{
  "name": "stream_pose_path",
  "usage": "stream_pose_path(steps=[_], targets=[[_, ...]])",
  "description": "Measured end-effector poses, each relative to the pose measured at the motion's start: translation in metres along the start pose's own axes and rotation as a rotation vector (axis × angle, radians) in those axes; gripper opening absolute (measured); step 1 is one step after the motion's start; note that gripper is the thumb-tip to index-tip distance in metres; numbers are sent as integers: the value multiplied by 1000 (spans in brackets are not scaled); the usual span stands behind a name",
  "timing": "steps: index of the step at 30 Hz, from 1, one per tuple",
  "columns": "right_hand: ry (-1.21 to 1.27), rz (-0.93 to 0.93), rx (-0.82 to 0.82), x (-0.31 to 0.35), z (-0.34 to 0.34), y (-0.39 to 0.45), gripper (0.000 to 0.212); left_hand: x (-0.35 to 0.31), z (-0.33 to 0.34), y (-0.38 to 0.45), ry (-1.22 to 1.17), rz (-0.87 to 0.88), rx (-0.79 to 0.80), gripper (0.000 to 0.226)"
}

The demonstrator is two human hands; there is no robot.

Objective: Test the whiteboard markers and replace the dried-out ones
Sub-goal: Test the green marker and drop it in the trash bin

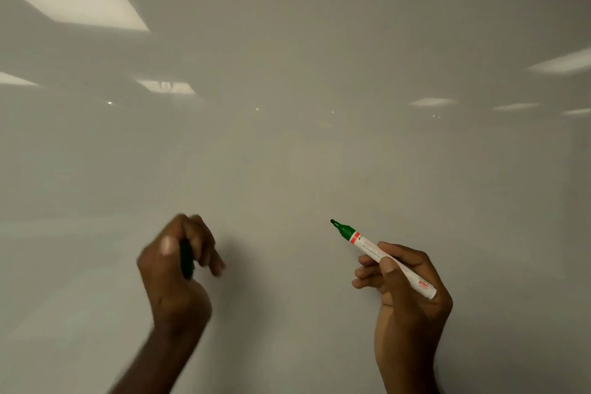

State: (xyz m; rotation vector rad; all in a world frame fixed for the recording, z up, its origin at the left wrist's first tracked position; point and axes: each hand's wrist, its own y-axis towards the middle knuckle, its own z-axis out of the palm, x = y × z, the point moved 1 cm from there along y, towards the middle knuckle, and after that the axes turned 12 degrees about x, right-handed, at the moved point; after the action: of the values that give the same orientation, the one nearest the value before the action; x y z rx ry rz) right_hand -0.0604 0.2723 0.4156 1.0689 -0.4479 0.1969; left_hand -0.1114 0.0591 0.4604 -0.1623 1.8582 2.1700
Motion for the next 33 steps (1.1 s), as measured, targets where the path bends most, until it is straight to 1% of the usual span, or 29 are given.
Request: stream_pose_path(steps=[1,3,6,8,10,13,17,21,25,28,31,33], targets=[[11,46,12,-2,-1,-9,12,3,0,-18,-87,-85,-12,39],[35,131,51,-6,-2,-28,18,9,-4,-54,-186,-255,-9,36],[71,237,166,-9,-3,-60,20,14,-9,-100,-332,-501,-14,27],[68,280,255,-11,-4,-82,20,14,-10,-124,-397,-614,-27,23],[68,322,318,-14,-4,-103,19,13,-12,-143,-452,-673,-40,22],[66,369,406,-17,-2,-123,10,13,-13,-160,-526,-727,-48,22],[-10,400,495,-23,-2,-140,15,16,-13,-174,-460,-746,-61,29],[-40,428,498,-30,-5,-147,17,19,-16,-185,-343,-756,-12,31],[-18,460,481,-34,-7,-147,18,21,-18,-196,-204,-719,64,38],[-12,468,494,-37,-9,-147,19,23,-21,-200,-183,-710,57,34],[-5,481,520,-38,-8,-150,20,24,-21,-203,-184,-717,48,36],[-14,490,568,-40,-8,-150,20,24,-20,-204,-179,-730,32,38]])
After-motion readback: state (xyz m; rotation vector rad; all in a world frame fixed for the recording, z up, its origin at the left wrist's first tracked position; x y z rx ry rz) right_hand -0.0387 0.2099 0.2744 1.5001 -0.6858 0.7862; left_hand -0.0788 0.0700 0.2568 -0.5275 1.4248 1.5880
